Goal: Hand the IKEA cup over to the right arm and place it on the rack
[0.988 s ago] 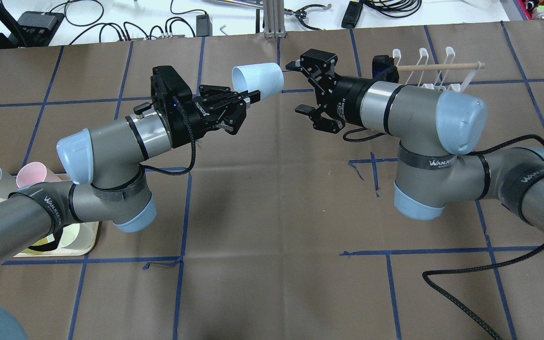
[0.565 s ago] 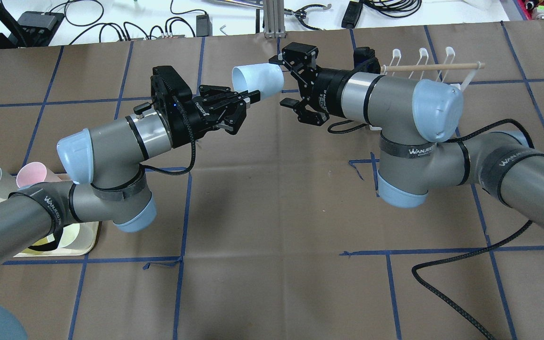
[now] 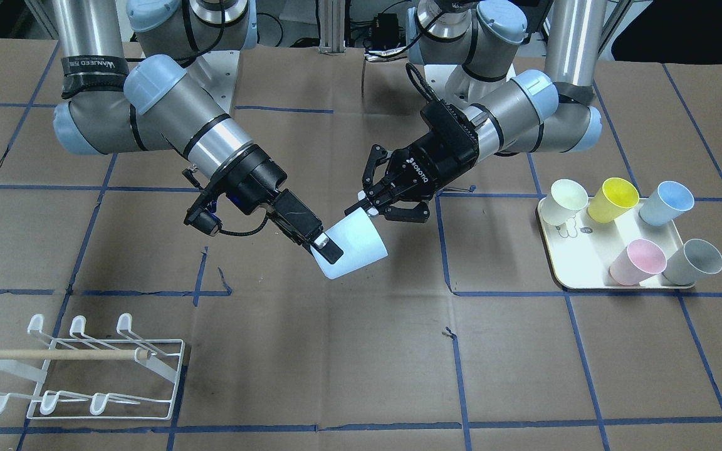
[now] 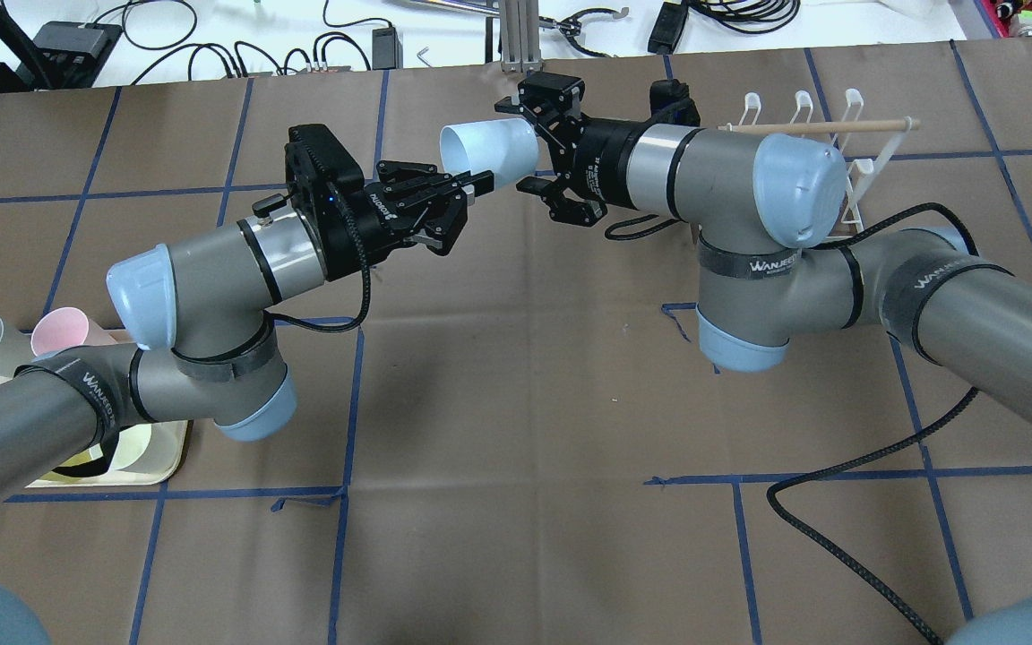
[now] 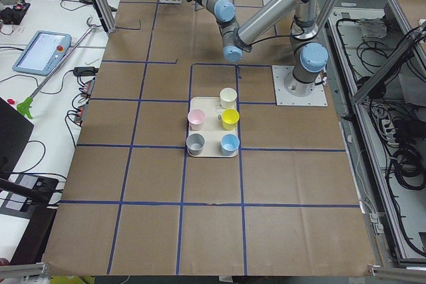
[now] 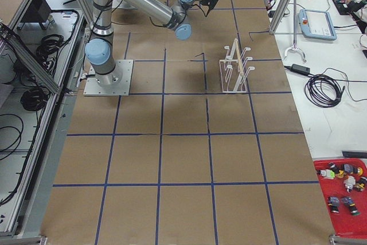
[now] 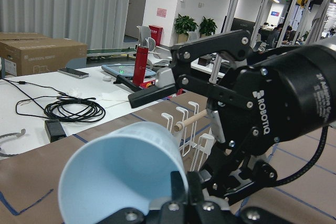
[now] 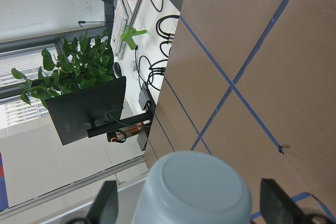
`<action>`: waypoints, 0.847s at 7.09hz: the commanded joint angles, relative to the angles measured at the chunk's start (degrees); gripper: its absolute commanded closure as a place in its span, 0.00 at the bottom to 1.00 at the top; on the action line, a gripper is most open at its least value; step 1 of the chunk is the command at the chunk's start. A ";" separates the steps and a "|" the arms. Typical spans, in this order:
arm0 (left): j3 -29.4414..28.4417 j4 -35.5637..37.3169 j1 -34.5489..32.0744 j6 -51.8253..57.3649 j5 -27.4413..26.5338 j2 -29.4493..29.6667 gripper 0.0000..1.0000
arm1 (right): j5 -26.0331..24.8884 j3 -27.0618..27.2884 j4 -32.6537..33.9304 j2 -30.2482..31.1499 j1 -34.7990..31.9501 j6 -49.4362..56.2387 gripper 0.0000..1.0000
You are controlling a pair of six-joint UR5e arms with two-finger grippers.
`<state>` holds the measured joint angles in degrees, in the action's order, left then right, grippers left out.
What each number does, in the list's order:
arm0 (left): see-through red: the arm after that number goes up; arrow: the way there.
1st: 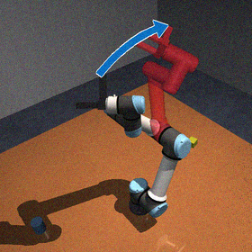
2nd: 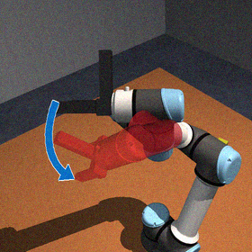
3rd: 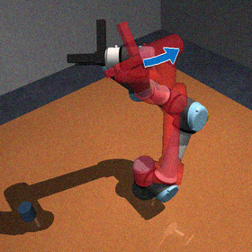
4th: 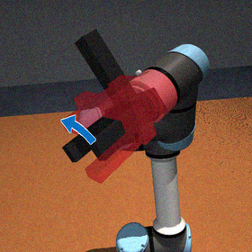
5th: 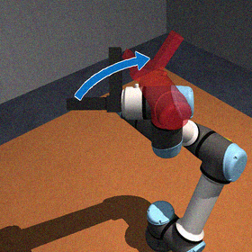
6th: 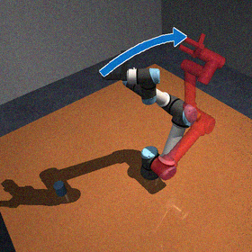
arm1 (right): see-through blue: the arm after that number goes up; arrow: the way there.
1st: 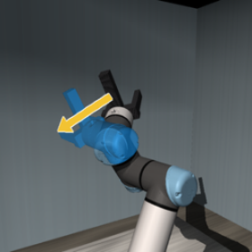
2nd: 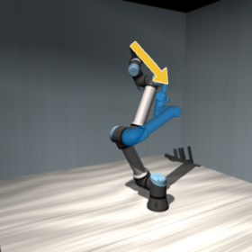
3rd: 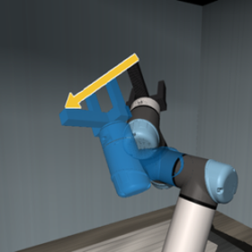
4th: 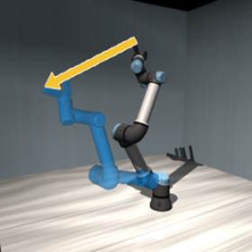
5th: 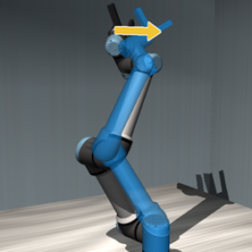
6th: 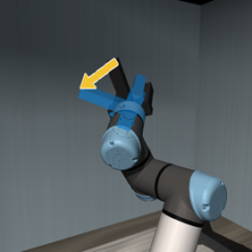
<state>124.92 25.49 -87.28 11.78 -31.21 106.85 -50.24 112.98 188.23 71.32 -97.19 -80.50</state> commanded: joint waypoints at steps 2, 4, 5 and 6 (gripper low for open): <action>0.06 0.09 0.00 0.00 0.00 -0.06 0.96 | -0.03 -0.56 -0.24 -0.48 -1.33 -1.84 0.06; 0.06 0.00 0.00 0.00 0.00 -0.15 0.96 | -0.03 -1.27 -0.41 -0.57 -1.42 -2.38 0.07; 0.06 0.09 0.00 0.00 0.00 -0.15 0.96 | 0.14 -1.27 -0.41 -0.49 -1.42 -2.29 0.23; 0.06 0.09 0.00 0.00 -0.08 -0.32 0.95 | 0.84 -1.27 -0.41 -0.57 -1.42 -2.21 0.50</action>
<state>124.98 25.56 -87.27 11.78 -31.24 106.64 -49.96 111.76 187.83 70.78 -98.59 -82.76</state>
